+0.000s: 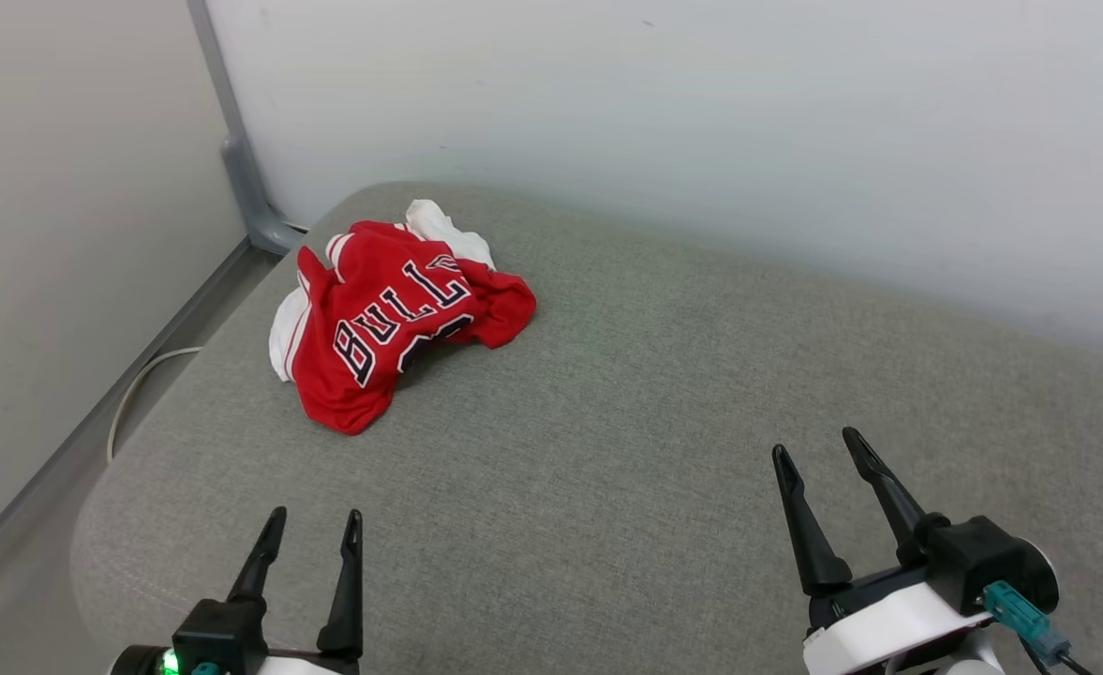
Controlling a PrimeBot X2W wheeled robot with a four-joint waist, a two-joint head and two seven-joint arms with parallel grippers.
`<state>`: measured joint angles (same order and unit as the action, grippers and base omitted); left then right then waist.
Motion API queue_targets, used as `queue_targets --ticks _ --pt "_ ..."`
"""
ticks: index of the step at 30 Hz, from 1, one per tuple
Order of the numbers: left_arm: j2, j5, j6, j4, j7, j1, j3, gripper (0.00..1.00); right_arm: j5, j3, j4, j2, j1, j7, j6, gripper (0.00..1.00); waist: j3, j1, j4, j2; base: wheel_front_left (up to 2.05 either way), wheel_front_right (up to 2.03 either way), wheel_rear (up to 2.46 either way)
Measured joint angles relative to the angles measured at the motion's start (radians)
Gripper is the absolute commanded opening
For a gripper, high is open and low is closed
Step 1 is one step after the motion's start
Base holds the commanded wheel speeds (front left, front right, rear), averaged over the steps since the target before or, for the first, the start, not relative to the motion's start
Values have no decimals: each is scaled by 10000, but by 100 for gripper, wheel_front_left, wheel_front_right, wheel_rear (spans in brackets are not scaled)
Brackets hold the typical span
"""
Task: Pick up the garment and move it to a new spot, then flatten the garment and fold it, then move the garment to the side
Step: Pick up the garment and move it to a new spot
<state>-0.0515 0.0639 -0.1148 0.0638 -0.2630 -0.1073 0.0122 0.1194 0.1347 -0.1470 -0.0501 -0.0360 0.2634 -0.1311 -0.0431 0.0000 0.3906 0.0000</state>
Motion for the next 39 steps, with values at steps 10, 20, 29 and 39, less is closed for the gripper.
queue_targets --ticks 10,20,29,39 --pt "-625 742 -132 683 0 1132 21 100 -719 -29 192 0 -330 0 0 100 917 1 -429 0 0 0 0" --pt "-3908 4355 -146 2863 1592 4916 -1941 100 -1348 -17 479 4 -1206 0 0 100 2837 3 -1209 0 0 0 0" --pt "-6761 7198 -146 3033 4790 7488 -3776 100 -1605 -341 861 4 -1796 0 0 100 4777 3 -2078 0 0 0 0" --pt "-7800 8895 -146 3971 6564 9001 -4823 100 -1653 -462 1193 2 -2095 4 -2 100 6261 3 -2797 -1 0 0 0"
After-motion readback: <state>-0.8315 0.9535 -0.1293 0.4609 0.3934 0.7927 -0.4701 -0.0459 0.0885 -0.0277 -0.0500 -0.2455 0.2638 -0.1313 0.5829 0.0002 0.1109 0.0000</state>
